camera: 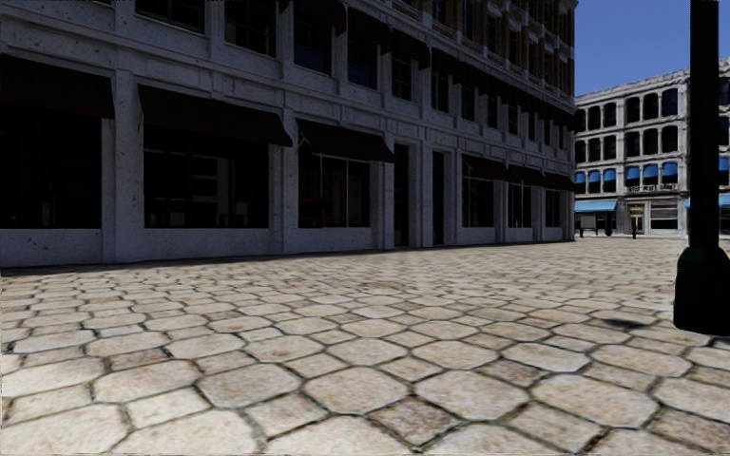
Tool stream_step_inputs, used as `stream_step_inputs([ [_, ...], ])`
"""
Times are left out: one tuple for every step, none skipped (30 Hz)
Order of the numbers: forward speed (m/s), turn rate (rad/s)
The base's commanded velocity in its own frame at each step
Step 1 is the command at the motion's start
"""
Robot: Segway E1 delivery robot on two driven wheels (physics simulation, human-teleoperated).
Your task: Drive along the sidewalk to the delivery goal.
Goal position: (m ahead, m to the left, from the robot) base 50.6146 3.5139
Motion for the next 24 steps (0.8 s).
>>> stream_step_inputs([
  [2.00, -0.38],
  [2.00, -0.39],
  [2.00, -0.39],
  [2.00, -0.39],
  [2.00, -0.39],
  [2.00, -0.39],
  [2.00, -0.39],
  [2.00, -0.39],
  [2.00, -0.39],
  [2.00, -0.40],
  [2.00, -0.40],
  [2.00, -0.41],
  [2.00, -0.41],
  [2.00, -0.41],
  [2.00, -0.41],
  [2.00, -0.41],
  [2.00, -0.41],
  [2.00, -0.41],
  [2.00, -0.41],
  [2.00, -0.41],
  [2.00, -0.41],
  [2.00, -0.41],
  [2.00, -0.41],
  [2.00, -0.41],
])
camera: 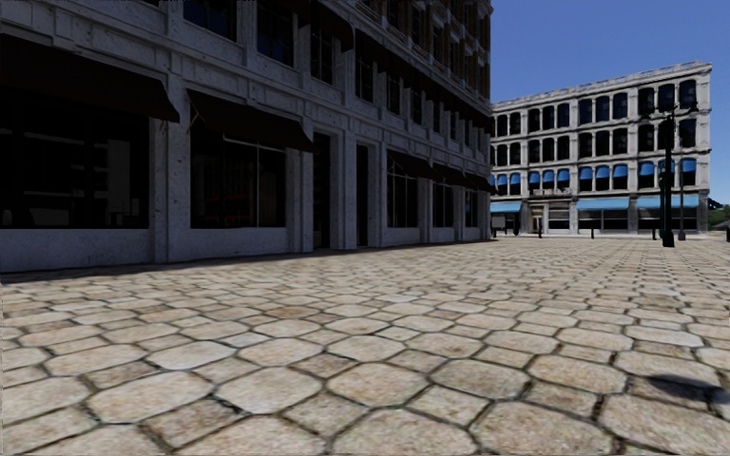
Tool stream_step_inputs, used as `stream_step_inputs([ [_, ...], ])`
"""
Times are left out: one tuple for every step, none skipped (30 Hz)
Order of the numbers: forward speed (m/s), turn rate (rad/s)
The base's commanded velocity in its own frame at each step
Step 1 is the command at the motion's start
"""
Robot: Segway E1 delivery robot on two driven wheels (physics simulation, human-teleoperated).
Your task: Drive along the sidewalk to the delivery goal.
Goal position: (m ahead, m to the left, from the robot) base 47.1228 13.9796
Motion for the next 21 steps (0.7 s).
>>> stream_step_inputs([
  [2.00, -0.41],
  [2.00, -0.41],
  [2.00, -0.41],
  [2.00, -0.41],
  [2.00, -0.41],
  [2.00, -0.41],
  [2.00, -0.41],
  [2.00, -0.41],
  [2.00, -0.41],
  [2.00, -0.41],
  [2.00, -0.41],
  [2.00, -0.41],
  [2.00, -0.41],
  [2.00, -0.41],
  [2.00, -0.41],
  [2.00, -0.41],
  [2.00, -0.41],
  [2.00, -0.41],
  [2.00, -0.41],
  [2.00, -0.41],
  [2.00, -0.41],
])
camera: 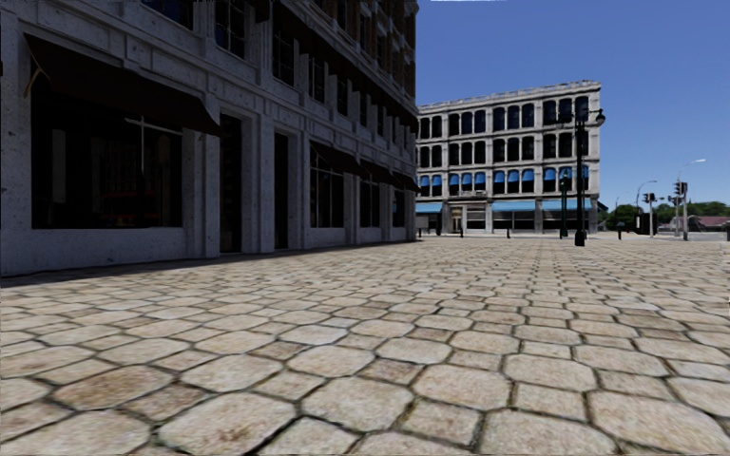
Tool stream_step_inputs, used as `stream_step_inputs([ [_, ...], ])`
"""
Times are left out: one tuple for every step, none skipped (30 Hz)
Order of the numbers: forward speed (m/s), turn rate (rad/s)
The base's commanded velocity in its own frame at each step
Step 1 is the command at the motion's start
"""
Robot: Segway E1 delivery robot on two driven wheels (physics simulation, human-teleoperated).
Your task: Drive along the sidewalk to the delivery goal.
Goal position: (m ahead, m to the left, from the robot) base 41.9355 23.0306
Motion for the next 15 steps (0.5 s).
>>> stream_step_inputs([
  [2.00, -0.41],
  [2.00, -0.41],
  [2.00, -0.41],
  [2.00, -0.41],
  [2.00, -0.41],
  [2.00, -0.41],
  [2.00, -0.41],
  [2.00, -0.41],
  [2.00, -0.41],
  [2.00, -0.41],
  [2.00, -0.41],
  [2.00, -0.41],
  [2.00, -0.41],
  [2.00, -0.41],
  [2.00, -0.41],
])
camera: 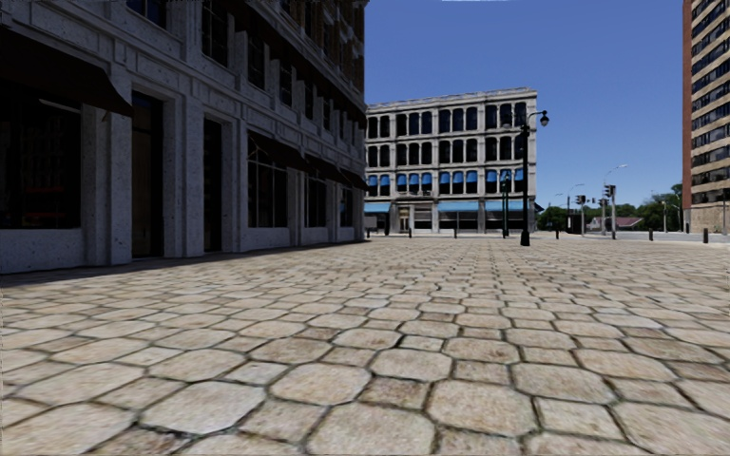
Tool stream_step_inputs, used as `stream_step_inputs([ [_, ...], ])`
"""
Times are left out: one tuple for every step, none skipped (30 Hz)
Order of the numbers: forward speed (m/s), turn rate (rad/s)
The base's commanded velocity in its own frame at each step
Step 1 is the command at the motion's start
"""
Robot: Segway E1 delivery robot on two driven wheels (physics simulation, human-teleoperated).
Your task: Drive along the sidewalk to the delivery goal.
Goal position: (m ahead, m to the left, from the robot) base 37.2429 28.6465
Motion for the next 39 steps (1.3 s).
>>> stream_step_inputs([
  [2.00, -0.41],
  [2.00, -0.41],
  [2.00, -0.41],
  [2.00, -0.41],
  [2.00, -0.41],
  [2.00, -0.30],
  [2.00, -0.15],
  [2.00, -0.08],
  [2.00, 0.00],
  [2.00, 0.00],
  [2.00, 0.00],
  [2.00, 0.00],
  [2.00, 0.00],
  [2.00, 0.00],
  [2.00, 0.00],
  [2.00, 0.00],
  [2.00, 0.00],
  [2.00, 0.00],
  [2.00, 0.00],
  [2.00, 0.00],
  [2.00, 0.00],
  [2.00, 0.00],
  [2.00, 0.00],
  [2.00, 0.00],
  [2.00, 0.00],
  [2.00, 0.00],
  [2.00, 0.00],
  [2.00, 0.00],
  [2.00, 0.00],
  [2.00, 0.00],
  [2.00, 0.00],
  [2.00, 0.00],
  [2.00, 0.00],
  [2.00, 0.00],
  [2.00, 0.00],
  [2.00, 0.00],
  [2.00, 0.00],
  [2.00, 0.00],
  [2.00, 0.00],
])
